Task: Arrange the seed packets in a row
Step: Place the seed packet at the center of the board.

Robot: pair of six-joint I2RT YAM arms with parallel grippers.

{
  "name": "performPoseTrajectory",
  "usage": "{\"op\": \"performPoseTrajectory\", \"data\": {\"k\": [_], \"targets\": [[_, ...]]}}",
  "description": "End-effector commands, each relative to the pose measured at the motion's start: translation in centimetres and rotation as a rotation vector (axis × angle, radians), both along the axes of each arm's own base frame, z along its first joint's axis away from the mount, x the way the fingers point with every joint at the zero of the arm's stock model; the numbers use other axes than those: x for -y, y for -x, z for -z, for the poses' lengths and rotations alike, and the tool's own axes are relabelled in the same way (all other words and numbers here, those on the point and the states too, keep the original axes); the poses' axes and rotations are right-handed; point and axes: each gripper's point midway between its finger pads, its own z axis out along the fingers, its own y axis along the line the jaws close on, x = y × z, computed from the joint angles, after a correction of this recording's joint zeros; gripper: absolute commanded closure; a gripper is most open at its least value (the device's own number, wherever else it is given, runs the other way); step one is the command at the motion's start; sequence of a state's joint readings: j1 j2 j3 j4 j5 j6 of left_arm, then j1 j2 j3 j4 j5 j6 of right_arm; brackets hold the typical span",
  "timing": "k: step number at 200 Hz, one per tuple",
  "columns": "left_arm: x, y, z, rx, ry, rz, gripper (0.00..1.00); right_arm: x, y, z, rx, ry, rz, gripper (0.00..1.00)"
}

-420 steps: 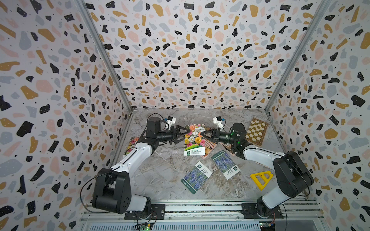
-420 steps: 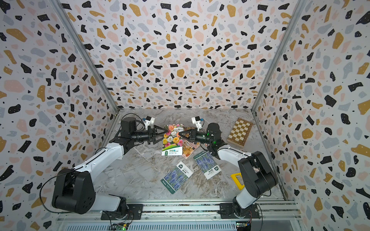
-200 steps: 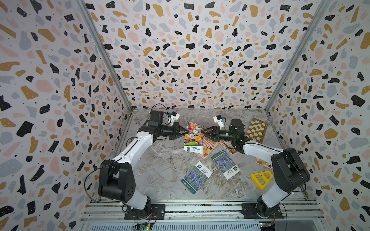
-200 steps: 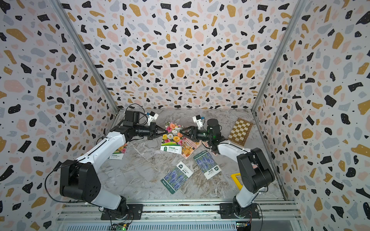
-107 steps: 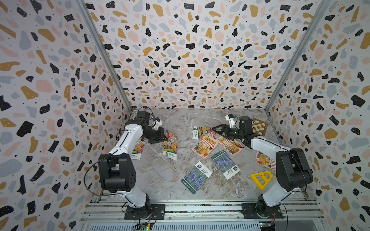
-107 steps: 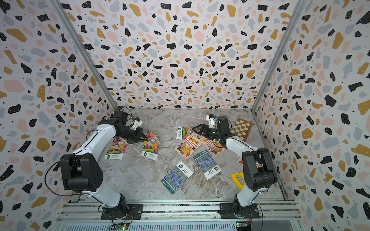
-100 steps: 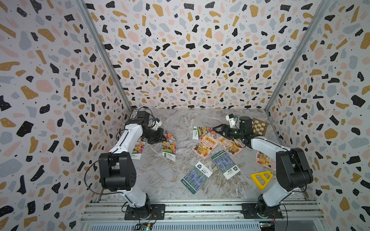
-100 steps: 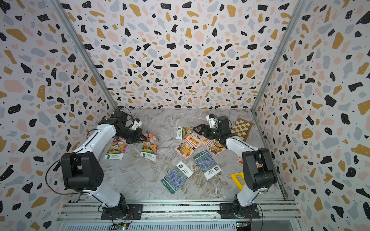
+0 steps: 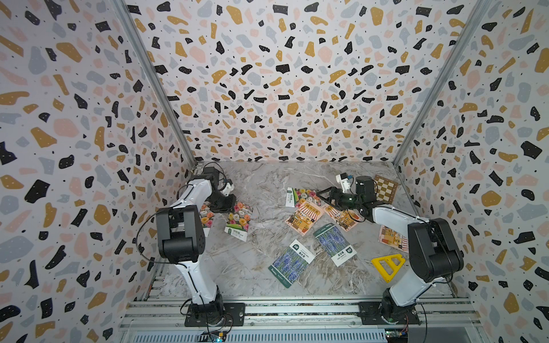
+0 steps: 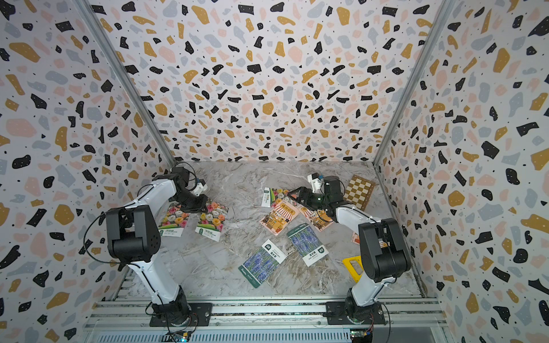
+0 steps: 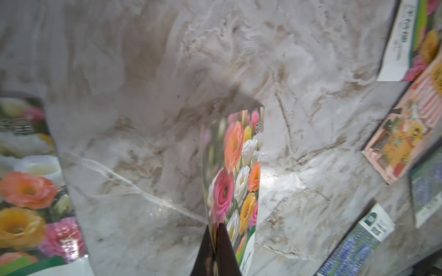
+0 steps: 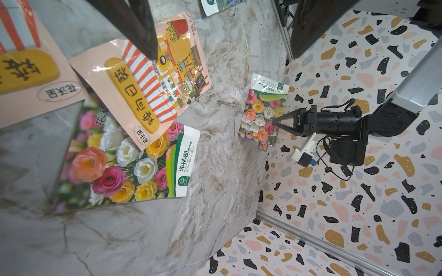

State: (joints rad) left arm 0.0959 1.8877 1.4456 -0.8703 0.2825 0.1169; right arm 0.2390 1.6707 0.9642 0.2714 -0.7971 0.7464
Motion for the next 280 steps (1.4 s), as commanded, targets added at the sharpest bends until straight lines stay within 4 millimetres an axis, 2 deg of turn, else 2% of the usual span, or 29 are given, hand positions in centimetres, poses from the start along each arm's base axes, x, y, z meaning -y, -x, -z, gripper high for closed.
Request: {"op": "performPoseTrajectory", "data": {"k": [1, 28, 83, 109, 179, 243, 280], "targets": [[-4.2, -0.6, 2.3, 0.01, -0.226, -0.023, 1.0, -0.3, 0.1, -0.4, -0.013, -0.063, -0.018, 0.13], [-6.8, -0.6, 3.5, 0.016, -0.36, -0.048, 1.0, -0.3, 0.2, -0.5, -0.015, -0.069, -0.017, 0.13], [-9.1, -0.6, 4.8, -0.003, -0.459, -0.039, 1.0, -0.1, 0.3, -0.8, -0.005, -0.063, -0.01, 0.13], [-9.1, -1.0, 4.9, 0.013, -0.454, -0.025, 1.0, -0.1, 0.3, -0.8, -0.004, -0.062, -0.008, 0.13], [-9.5, -1.0, 5.6, -0.021, -0.471, -0.036, 0.84, 0.0, 0.2, -0.6, -0.009, -0.056, 0.001, 0.14], [-10.2, -0.8, 6.3, -0.048, -0.511, -0.04, 0.83, 0.0, 0.1, -0.5, -0.012, -0.053, 0.002, 0.14], [-10.3, -0.5, 6.5, -0.062, -0.519, -0.044, 0.73, 0.0, 0.1, -0.4, -0.016, -0.052, 0.004, 0.14]]}}
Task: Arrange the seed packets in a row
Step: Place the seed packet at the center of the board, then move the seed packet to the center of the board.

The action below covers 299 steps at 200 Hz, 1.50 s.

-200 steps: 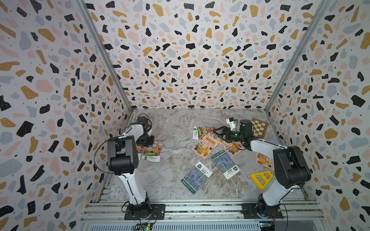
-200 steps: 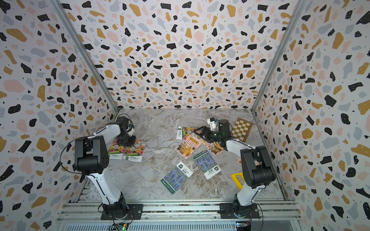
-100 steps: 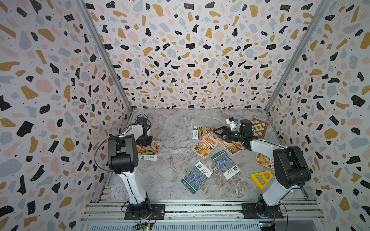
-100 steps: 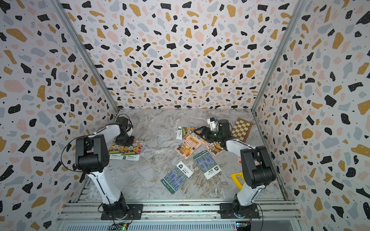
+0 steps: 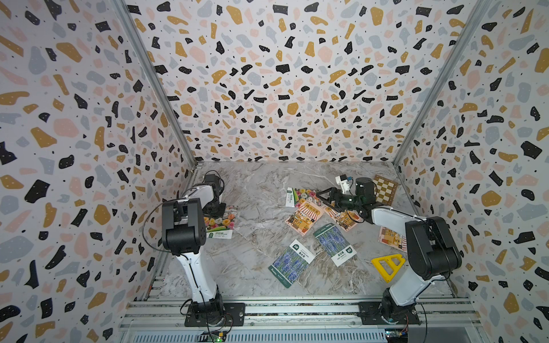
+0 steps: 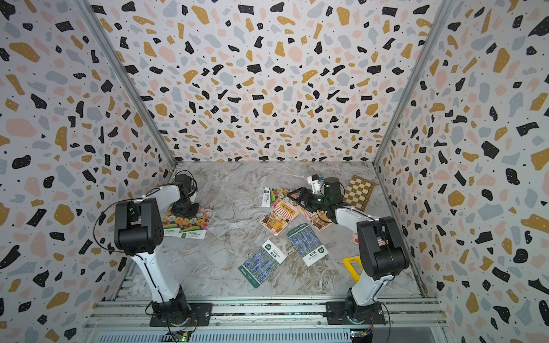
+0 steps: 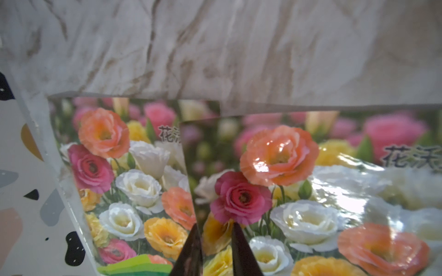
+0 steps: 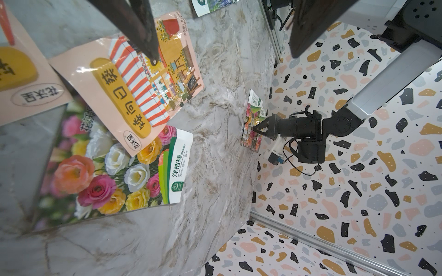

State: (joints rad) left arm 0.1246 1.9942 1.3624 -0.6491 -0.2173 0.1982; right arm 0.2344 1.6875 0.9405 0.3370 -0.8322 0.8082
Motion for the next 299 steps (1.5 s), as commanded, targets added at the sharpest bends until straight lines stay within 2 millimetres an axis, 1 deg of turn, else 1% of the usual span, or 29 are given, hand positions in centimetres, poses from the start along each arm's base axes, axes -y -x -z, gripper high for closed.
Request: {"op": "performPoseTrajectory", "data": {"k": [1, 32, 61, 81, 103, 119, 134, 142, 157, 165, 170, 180, 189, 207, 224, 238, 263, 285, 299], "targets": [[-0.5, 0.5, 0.7, -0.036, -0.011, -0.015, 0.73, 0.2, -0.1, -0.7, 0.015, -0.004, 0.009, 0.14], [-0.6, 0.4, 0.3, -0.027, -0.014, -0.024, 0.68, 0.3, -0.1, -0.7, 0.018, 0.001, 0.011, 0.14], [-0.7, 0.1, -1.4, 0.006, -0.015, -0.055, 0.62, 0.5, -0.2, -0.7, 0.028, 0.025, 0.018, 0.14], [-0.6, -0.3, -3.7, 0.066, -0.005, -0.103, 0.55, 0.8, -0.4, -0.7, 0.038, 0.057, 0.029, 0.14], [0.2, -0.5, -6.8, 0.134, 0.056, -0.148, 0.42, 1.3, -0.7, -0.7, 0.059, 0.109, 0.054, 0.14], [0.7, -0.3, -8.9, 0.172, 0.095, -0.199, 0.35, 1.7, -1.1, -0.4, 0.072, 0.165, 0.076, 0.14], [1.8, 0.3, -10.6, 0.194, 0.159, -0.229, 0.3, 2.2, -1.4, 0.3, 0.081, 0.242, 0.099, 0.14], [2.5, 0.5, -11.5, 0.214, 0.206, -0.246, 0.27, 2.6, -1.9, 0.7, 0.09, 0.291, 0.118, 0.14], [4.5, 1.0, -12.9, 0.249, 0.328, -0.254, 0.19, 2.8, -2.5, 1.7, 0.091, 0.364, 0.133, 0.14], [6.1, 1.1, -13.6, 0.268, 0.419, -0.245, 0.15, 2.9, -3.0, 2.1, 0.089, 0.395, 0.139, 0.14], [7.4, 1.2, -14.1, 0.275, 0.492, -0.227, 0.12, 2.8, -3.5, 2.2, 0.089, 0.415, 0.145, 0.14], [9.7, 1.3, -15.2, 0.291, 0.631, -0.201, 0.08, 2.9, -4.3, 3.1, 0.064, 0.471, 0.163, 0.14], [11.4, 1.2, -16.1, 0.307, 0.72, -0.19, 0.06, 2.9, -5.1, 3.9, 0.04, 0.515, 0.182, 0.14], [14.0, 1.1, -17.3, 0.334, 0.815, -0.154, 0.03, 1.9, -6.6, 4.7, 0.038, 0.557, 0.189, 0.14], [16.0, 0.8, -17.5, 0.331, 0.877, -0.129, 0.01, 0.9, -8.4, 5.5, 0.04, 0.598, 0.199, 0.15], [17.1, 0.6, -17.2, 0.323, 0.904, -0.121, 0.01, 0.2, -9.9, 6.2, 0.045, 0.635, 0.205, 0.16], [18.3, 0.5, -15.7, 0.287, 0.924, -0.118, 0.01, -0.3, -12.3, 7.9, 0.045, 0.704, 0.217, 0.17], [19.3, 0.7, -14.6, 0.261, 0.949, -0.114, 0.01, -0.4, -13.3, 9.7, 0.032, 0.767, 0.217, 0.17], [19.5, 0.8, -14.0, 0.249, 0.955, -0.12, 0.01, -0.6, -13.4, 10.5, 0.026, 0.788, 0.209, 0.17]]}}
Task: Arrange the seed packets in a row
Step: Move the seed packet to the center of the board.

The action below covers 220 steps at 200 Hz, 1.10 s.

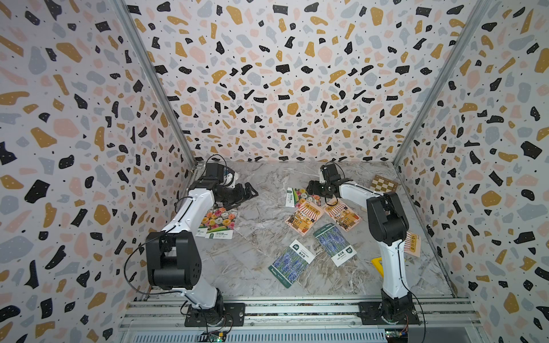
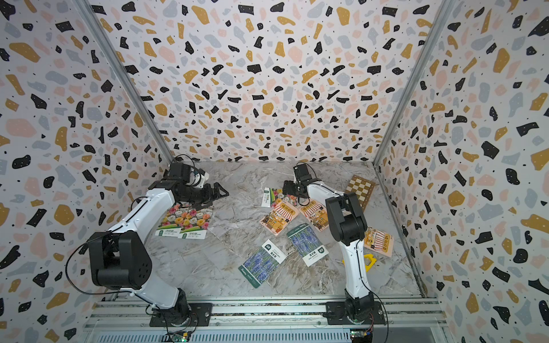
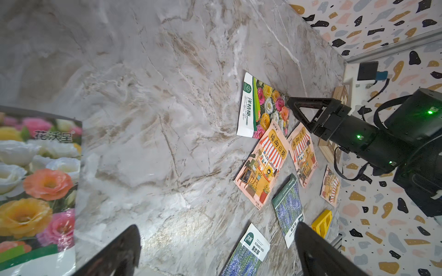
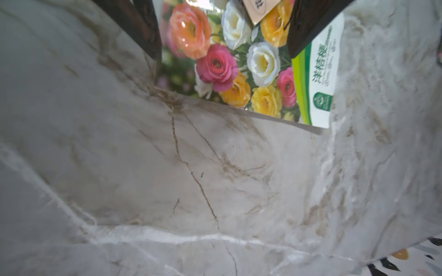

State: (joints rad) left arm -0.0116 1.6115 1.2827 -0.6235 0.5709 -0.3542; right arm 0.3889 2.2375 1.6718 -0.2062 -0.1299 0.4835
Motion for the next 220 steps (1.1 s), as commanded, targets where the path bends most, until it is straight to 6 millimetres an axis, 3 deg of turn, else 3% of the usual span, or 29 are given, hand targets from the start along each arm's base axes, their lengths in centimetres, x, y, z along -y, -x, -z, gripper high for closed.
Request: {"op": "performPoseTrajectory", "data": {"k": [1, 62, 127, 164, 199, 220], "targets": [[1.0, -0.3, 0.5, 0.002, 0.052, 0.011, 0.01, 0.8, -0.3, -0.2, -0.002, 0.091, 0.014, 0.17], [0.9, -1.0, 2.6, -0.051, 0.047, -0.008, 0.01, -2.9, 1.4, 2.3, -0.057, 0.007, -0.148, 0.2], [2.4, -2.7, 5.8, -0.14, 0.163, -0.02, 0.06, -8.6, 3.7, 2.0, -0.004, -0.018, -0.416, 0.23], [3.9, -2.9, 7.4, -0.192, 0.191, -0.009, 0.14, -9.7, 3.8, -0.3, 0.033, -0.052, -0.457, 0.25], [4.9, -2.5, 9.1, -0.251, 0.151, -0.03, 0.22, -8.8, 3.5, -3.9, 0.069, -0.055, -0.376, 0.27], [5.3, -2.2, 9.9, -0.282, 0.115, -0.049, 0.28, -8.5, 5.1, -3.9, 0.001, -0.072, -0.349, 0.32]]}}
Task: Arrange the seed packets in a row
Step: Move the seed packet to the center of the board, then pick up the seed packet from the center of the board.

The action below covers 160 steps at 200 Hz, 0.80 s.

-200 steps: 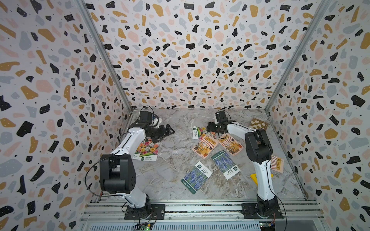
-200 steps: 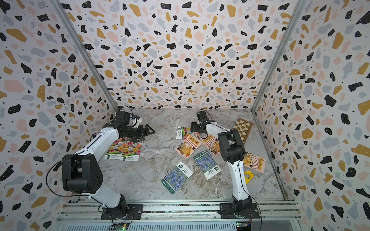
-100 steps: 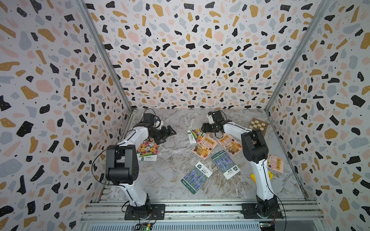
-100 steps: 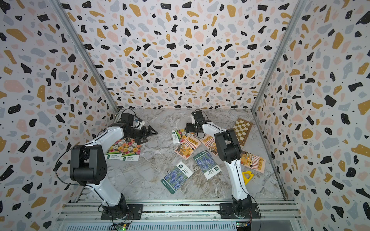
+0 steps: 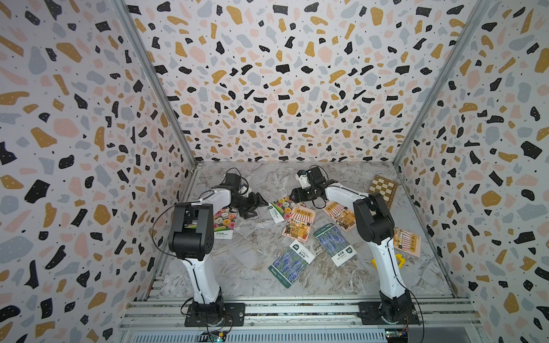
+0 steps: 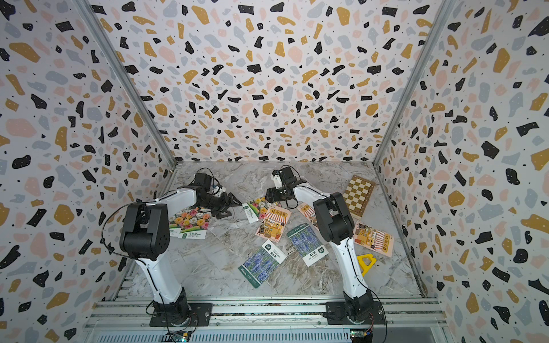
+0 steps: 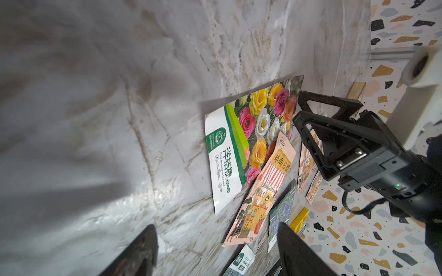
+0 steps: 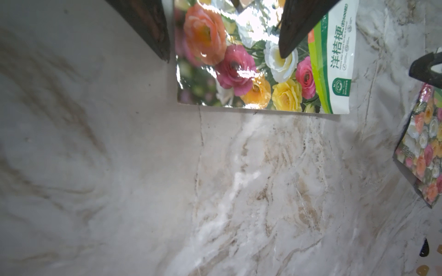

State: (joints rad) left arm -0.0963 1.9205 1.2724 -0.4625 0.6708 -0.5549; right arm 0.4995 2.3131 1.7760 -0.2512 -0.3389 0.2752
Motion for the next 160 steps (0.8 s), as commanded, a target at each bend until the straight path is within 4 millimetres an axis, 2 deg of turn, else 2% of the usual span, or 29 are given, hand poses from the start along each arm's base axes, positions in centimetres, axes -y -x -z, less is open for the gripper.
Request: {"op": "performPoseTrajectory", "data": {"k": [1, 16, 34, 64, 88, 160], "targets": [[0.4, -0.7, 0.1, -0.002, -0.035, -0.023, 0.28, 0.6, 1.3, -4.0, -0.022, -0.026, 0.049, 0.32], [0.7, -0.9, 0.5, -0.004, -0.05, -0.031, 0.3, 0.5, 2.5, -3.1, -0.051, -0.024, 0.045, 0.35], [1.2, -1.3, 0.8, -0.009, -0.038, -0.032, 0.35, 0.6, 3.0, -1.9, -0.067, -0.011, 0.047, 0.39], [2.2, -1.8, 0.8, -0.019, -0.007, -0.02, 0.44, 0.6, 2.7, -1.0, -0.08, 0.007, 0.046, 0.44], [2.3, -1.7, 1.4, -0.047, 0.0, -0.03, 0.47, 0.6, 2.5, -0.3, -0.087, 0.02, 0.048, 0.48], [3.6, -2.3, 2.8, -0.087, 0.056, -0.035, 0.52, 1.4, 2.6, 2.1, -0.127, 0.054, 0.063, 0.48]]}}
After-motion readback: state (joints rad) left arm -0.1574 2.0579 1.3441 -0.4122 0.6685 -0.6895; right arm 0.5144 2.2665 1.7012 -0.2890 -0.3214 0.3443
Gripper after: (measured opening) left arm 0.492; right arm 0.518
